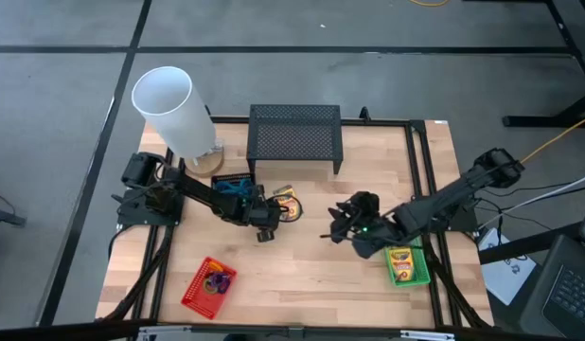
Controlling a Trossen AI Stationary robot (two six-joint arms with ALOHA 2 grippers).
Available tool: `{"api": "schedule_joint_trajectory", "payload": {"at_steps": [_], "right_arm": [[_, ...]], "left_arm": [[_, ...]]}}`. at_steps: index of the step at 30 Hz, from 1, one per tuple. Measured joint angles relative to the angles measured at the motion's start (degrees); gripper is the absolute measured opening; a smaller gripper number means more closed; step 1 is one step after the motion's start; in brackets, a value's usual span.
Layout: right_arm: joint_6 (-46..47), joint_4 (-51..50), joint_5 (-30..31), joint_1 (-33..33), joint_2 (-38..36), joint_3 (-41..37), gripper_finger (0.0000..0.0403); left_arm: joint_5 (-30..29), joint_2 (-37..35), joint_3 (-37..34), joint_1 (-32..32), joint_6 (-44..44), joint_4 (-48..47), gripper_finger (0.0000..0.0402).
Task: Pick & Place Office Desk Supplies
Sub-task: Put the crayon box into the green bin
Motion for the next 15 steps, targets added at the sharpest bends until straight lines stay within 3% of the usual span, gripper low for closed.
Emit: {"api": "schedule_joint_trajectory", "payload": {"at_steps": [3, 9, 15], "right_arm": [[1.29, -1.01, -1.21, -1.59, 3.21, 0.00, 0.0148], [1.84, 0.80, -9.56, -5.05, 10.07, 0.00, 0.0139], [1.25, 1.31, -11.30, -5.46, 10.96, 0.00, 0.0139]], "left_arm": [[-0.12, -0.50, -0.09, -0.30, 2.13, 0.86, 0.0027], [2.32, -1.12, -0.04, -0.23, 4.21, 8.40, 0.0018], [1.95, -1.08, -0.87, -0.17, 5.10, 10.27, 0.0017]]}}
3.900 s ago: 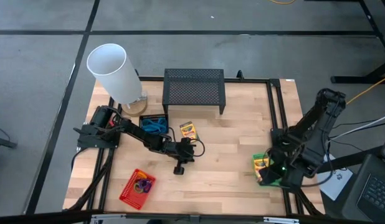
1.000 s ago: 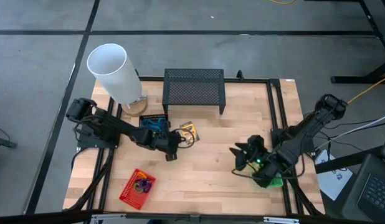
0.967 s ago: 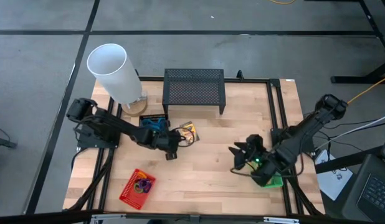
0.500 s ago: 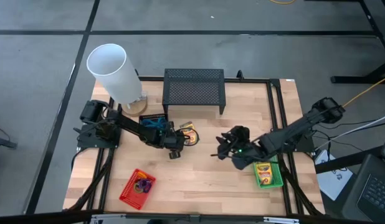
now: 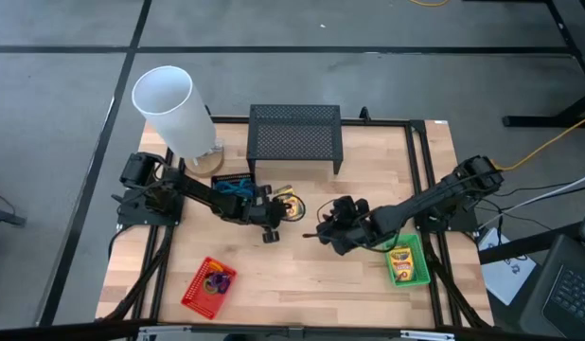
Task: Pick & Place Office Desk Supplies
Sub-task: Put the crayon box into the green bin
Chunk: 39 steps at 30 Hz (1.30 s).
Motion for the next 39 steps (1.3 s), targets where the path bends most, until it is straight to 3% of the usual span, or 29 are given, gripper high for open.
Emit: {"api": "schedule_joint_trajectory", "payload": {"at_steps": [9, 15, 24, 34, 39], "right_arm": [[-1.80, 2.16, 0.25, 0.04, -0.74, 0.00, 0.0139], [-2.78, 4.10, 0.54, -0.21, -0.74, 0.00, 0.0139], [-6.55, 9.87, -0.28, -0.99, -0.74, 0.00, 0.0139], [-6.74, 9.99, -1.32, -2.74, -0.51, 0.00, 0.0139], [-7.45, 12.59, -3.87, -4.65, 1.31, 0.06, 0.0139]], "left_arm": [[-3.12, -4.26, -8.09, 3.61, -1.97, 3.65, 0.0017], [-4.00, -7.14, -8.59, 3.63, -1.03, 4.42, 0.0012], [-6.31, -5.41, -8.61, 3.87, -0.99, 4.11, 0.0013], [-4.05, -5.27, -8.76, 5.88, -1.49, 3.32, 0.0013], [-0.73, -5.24, -12.19, 6.69, -1.49, 10.99, 0.0011]]}}
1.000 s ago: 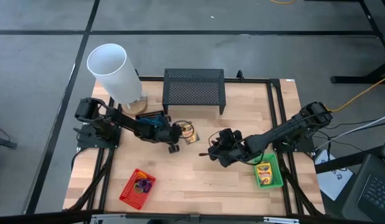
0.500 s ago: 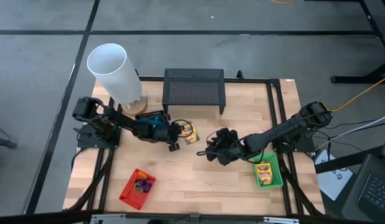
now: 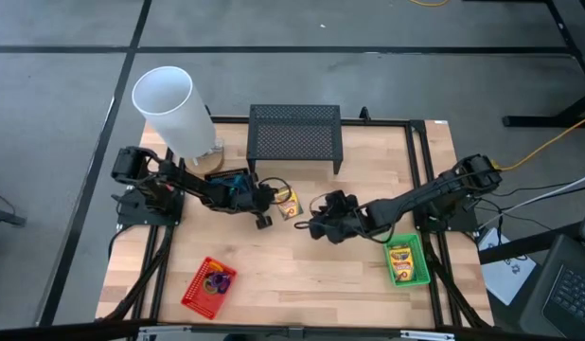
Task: Pick & Place Office Desk Supplies
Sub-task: Put the crayon box into the green bin
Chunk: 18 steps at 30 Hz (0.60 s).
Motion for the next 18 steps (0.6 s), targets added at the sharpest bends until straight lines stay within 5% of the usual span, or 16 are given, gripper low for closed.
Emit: {"api": "schedule_joint_trajectory", "payload": {"at_steps": [18], "right_arm": [[-7.02, 11.47, -8.48, -6.64, 7.50, -0.15, 0.0139]], "left_arm": [[1.73, 0.04, -0.88, 2.20, -0.24, 1.81, 0.0010]]}}
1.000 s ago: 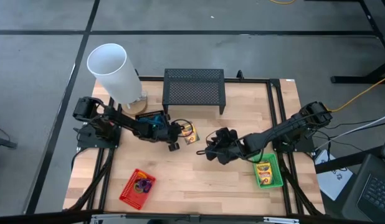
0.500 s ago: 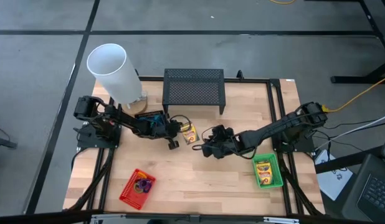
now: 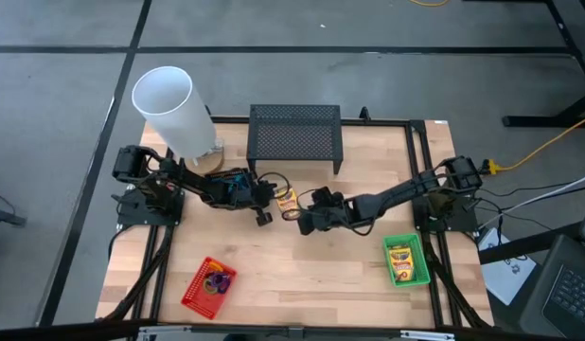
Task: Pick & Place Office Desk Supplies
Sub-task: Put the crayon box into the green bin
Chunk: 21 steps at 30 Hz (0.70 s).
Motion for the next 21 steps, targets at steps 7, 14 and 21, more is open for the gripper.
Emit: {"api": "schedule_joint_trajectory", "payload": {"at_steps": [7, 14, 21], "right_arm": [[-0.41, 3.23, -1.60, -1.39, 2.56, 0.07, 0.0139], [-0.42, 6.19, -4.23, -3.30, 6.07, 0.08, 0.0139], [-0.29, 8.24, -6.60, -4.22, 8.25, 0.11, 0.0139]], "left_arm": [[1.04, 0.00, 0.02, -0.02, 0.03, 0.64, 0.0013], [0.55, 0.00, 0.02, -0.02, -0.20, 0.29, 0.0009], [0.38, 0.00, 0.02, -0.02, -0.23, 0.36, 0.0008]]}}
